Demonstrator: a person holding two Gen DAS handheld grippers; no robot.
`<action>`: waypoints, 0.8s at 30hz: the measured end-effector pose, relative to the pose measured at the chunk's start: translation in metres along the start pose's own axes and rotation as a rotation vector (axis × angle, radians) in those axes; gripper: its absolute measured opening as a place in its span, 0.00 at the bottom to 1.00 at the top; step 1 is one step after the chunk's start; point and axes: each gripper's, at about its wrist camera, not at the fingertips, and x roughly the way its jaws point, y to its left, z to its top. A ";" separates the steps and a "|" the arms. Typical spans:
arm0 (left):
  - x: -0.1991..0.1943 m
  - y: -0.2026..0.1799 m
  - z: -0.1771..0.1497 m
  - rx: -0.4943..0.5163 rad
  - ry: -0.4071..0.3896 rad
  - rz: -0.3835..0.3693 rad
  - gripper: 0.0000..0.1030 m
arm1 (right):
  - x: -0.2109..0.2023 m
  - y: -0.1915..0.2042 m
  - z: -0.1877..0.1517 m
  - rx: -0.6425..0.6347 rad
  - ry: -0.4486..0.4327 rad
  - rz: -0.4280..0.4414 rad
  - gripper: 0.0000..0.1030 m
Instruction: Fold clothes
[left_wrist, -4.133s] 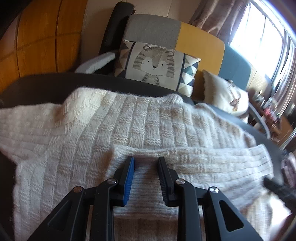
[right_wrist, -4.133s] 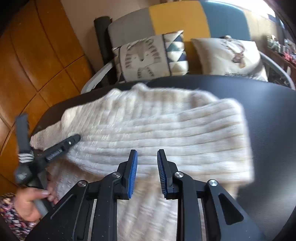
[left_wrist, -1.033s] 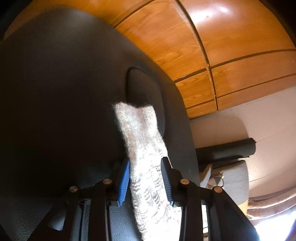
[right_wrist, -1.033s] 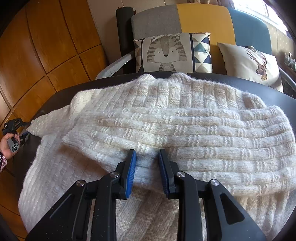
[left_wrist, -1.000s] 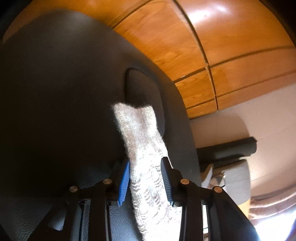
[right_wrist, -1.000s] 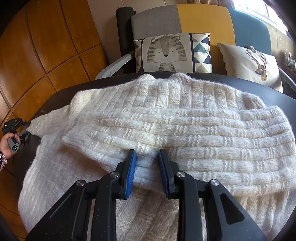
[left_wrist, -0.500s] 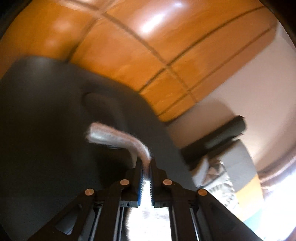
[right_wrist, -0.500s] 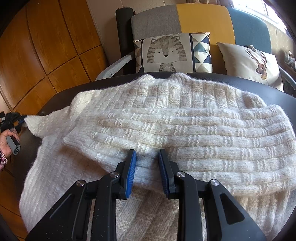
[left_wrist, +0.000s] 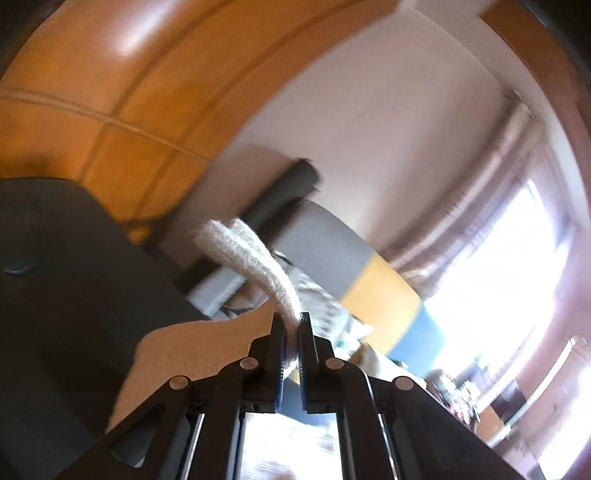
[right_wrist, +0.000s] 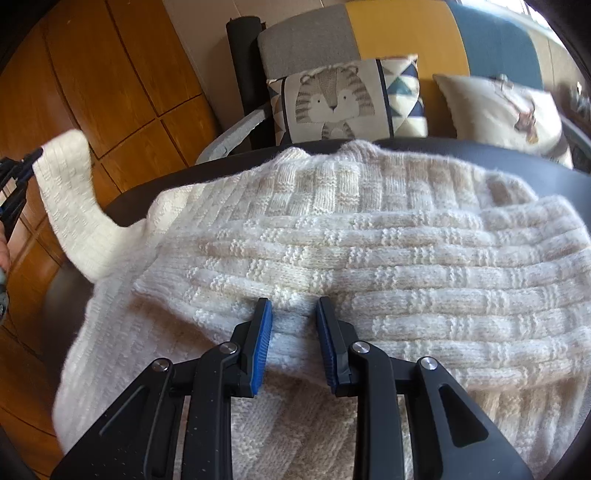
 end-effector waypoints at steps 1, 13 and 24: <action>0.001 -0.012 -0.005 0.022 0.008 -0.013 0.05 | -0.002 -0.001 0.002 0.009 0.010 0.009 0.27; 0.029 -0.132 -0.130 0.213 0.196 -0.129 0.05 | -0.080 0.001 0.028 0.188 -0.116 0.227 0.52; 0.066 -0.162 -0.247 0.352 0.443 -0.099 0.05 | -0.089 -0.080 -0.007 0.529 -0.123 0.219 0.52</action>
